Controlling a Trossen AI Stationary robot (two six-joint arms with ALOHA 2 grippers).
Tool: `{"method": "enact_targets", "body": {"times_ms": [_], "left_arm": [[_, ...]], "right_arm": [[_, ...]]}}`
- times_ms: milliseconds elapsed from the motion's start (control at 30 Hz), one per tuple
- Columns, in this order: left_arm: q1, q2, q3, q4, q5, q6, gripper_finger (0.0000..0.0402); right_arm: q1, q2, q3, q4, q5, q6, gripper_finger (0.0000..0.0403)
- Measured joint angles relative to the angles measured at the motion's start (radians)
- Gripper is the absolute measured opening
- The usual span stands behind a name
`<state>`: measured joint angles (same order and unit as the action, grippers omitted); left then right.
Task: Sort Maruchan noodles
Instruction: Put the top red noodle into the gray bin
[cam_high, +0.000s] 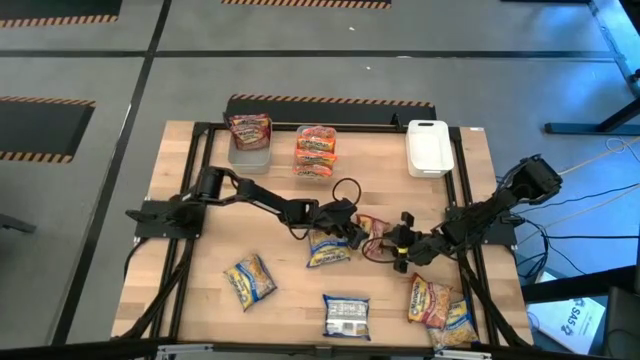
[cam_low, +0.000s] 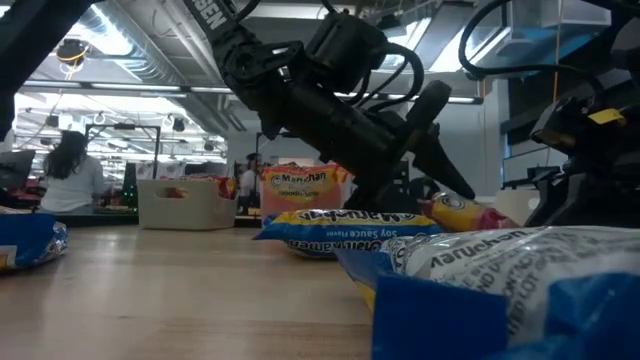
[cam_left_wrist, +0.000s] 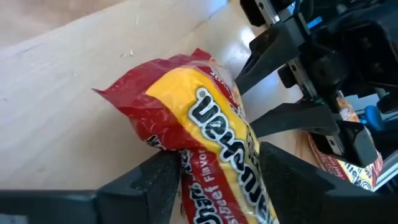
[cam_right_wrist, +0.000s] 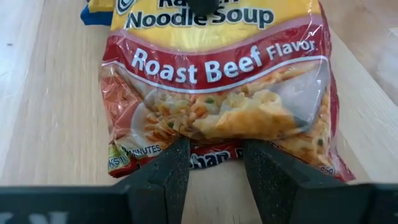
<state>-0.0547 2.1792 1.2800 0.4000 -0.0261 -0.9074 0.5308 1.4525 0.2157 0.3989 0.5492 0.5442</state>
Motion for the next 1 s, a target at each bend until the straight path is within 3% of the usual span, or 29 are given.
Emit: {"method": "enact_targets", "body": {"times_ms": [333, 767, 1000], "left_arm": [[-0.002, -0.002, 0.0, 0.011, -0.051, 0.072, 0.0119], [-0.002, -0.003, 0.001, 0.01, -0.066, 0.135, 0.0112], [-0.003, -0.021, 0.002, -0.006, -0.061, 0.188, 0.0109]], "right_arm": [[-0.001, 0.001, -0.001, -0.001, 0.033, 0.0, 0.0151], [-0.001, -0.025, -0.003, -0.012, 0.026, -0.001, 0.0151], [-0.001, -0.159, -0.002, -0.124, -0.062, -0.001, 0.0151]]}}
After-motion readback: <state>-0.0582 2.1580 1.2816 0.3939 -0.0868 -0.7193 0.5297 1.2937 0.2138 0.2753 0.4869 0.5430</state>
